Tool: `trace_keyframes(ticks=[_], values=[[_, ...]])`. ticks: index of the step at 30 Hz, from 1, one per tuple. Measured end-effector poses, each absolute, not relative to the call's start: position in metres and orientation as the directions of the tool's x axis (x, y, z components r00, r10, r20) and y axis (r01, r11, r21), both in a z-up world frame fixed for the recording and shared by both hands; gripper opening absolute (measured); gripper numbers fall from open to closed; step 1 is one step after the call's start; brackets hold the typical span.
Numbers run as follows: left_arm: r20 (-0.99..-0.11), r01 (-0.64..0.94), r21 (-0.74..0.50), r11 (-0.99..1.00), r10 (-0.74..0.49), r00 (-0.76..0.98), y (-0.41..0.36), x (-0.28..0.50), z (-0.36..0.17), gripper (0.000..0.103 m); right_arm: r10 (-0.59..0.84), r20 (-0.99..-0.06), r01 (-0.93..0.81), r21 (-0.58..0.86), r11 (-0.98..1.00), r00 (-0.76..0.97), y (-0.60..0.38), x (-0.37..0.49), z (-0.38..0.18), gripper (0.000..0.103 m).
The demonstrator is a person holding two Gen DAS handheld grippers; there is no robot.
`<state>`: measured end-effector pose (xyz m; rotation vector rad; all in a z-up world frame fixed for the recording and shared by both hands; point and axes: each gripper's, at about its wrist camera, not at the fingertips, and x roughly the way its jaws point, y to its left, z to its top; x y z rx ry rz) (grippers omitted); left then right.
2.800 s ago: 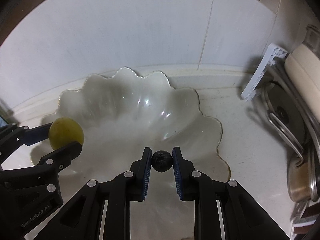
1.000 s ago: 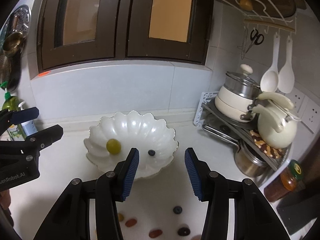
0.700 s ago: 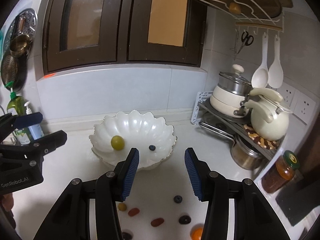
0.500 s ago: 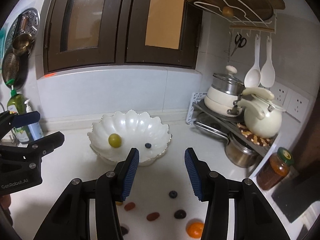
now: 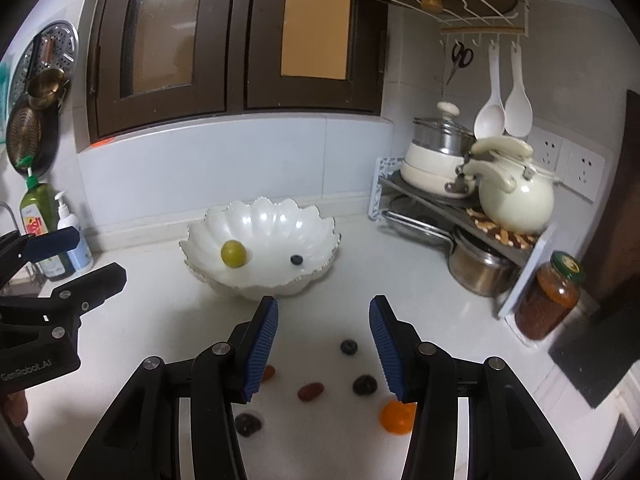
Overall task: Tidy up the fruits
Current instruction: 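Move both open tools back toward the remaining fruits on the counter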
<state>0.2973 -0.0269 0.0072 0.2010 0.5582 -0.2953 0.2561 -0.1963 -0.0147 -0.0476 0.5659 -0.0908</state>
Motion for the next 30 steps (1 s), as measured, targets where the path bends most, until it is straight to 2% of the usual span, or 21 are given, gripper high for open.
trace_keyframes(ticks=[13, 30], values=[[-0.608, 0.358, 0.078, 0.930, -0.240, 0.757, -0.021, 0.283, -0.024, 0.076, -0.055, -0.606, 0.063, -0.009, 0.998, 0.793, -0.190, 0.237, -0.045, 0.049], [-0.623, 0.464, 0.152, 0.873, -0.280, 0.730, -0.013, 0.275, -0.057, 0.072, -0.023, -0.653, 0.035, 0.006, 0.999, 0.757, -0.166, 0.230, -0.074, 0.049]])
